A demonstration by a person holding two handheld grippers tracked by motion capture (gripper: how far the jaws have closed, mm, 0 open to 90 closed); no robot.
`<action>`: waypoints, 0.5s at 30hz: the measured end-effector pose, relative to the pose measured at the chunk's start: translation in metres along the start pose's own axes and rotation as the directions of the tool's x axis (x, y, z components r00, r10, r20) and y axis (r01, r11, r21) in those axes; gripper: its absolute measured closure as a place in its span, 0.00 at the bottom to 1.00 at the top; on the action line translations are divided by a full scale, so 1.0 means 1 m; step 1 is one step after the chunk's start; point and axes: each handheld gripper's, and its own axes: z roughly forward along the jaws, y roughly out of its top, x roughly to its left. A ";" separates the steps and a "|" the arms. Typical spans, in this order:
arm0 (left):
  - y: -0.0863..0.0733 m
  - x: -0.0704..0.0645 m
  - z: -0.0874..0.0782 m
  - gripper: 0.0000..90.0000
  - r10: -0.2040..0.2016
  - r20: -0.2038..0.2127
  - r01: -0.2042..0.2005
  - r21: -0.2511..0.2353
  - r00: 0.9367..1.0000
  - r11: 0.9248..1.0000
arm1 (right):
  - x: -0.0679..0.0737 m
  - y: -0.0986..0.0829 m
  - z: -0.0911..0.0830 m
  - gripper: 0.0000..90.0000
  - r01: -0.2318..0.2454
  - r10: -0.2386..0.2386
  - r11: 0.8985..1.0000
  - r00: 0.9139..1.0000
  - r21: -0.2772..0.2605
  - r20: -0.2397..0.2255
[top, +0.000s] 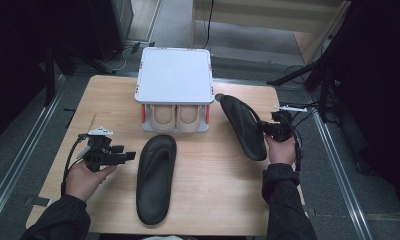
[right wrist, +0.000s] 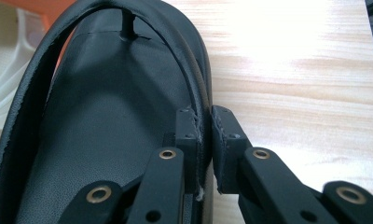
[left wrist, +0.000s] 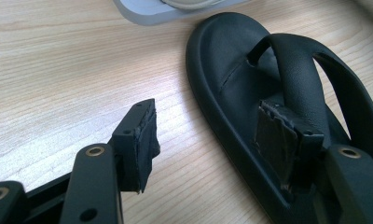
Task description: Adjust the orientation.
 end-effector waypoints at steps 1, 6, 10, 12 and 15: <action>0.001 0.000 0.001 0.44 -0.003 0.003 0.003 0.000 1.000 1.000 | 0.000 -0.001 -0.001 0.92 -0.002 0.002 1.000 1.000 -0.001 -0.004; 0.002 -0.001 0.002 0.44 0.000 0.010 0.000 0.000 1.000 1.000 | 0.004 -0.008 -0.011 0.92 -0.002 0.002 1.000 1.000 0.000 -0.024; 0.003 -0.001 0.003 0.44 -0.001 0.012 0.001 -0.002 1.000 1.000 | 0.009 -0.014 -0.018 0.92 0.014 -0.014 1.000 0.999 -0.005 -0.042; 0.004 -0.002 0.003 0.44 0.003 0.010 -0.003 -0.001 1.000 1.000 | 0.013 -0.016 -0.021 0.92 0.024 -0.025 1.000 0.999 -0.008 -0.048; 0.005 -0.001 0.003 0.44 -0.001 0.011 0.001 -0.001 1.000 1.000 | 0.020 -0.022 -0.027 0.92 0.044 -0.045 0.999 0.997 -0.008 -0.061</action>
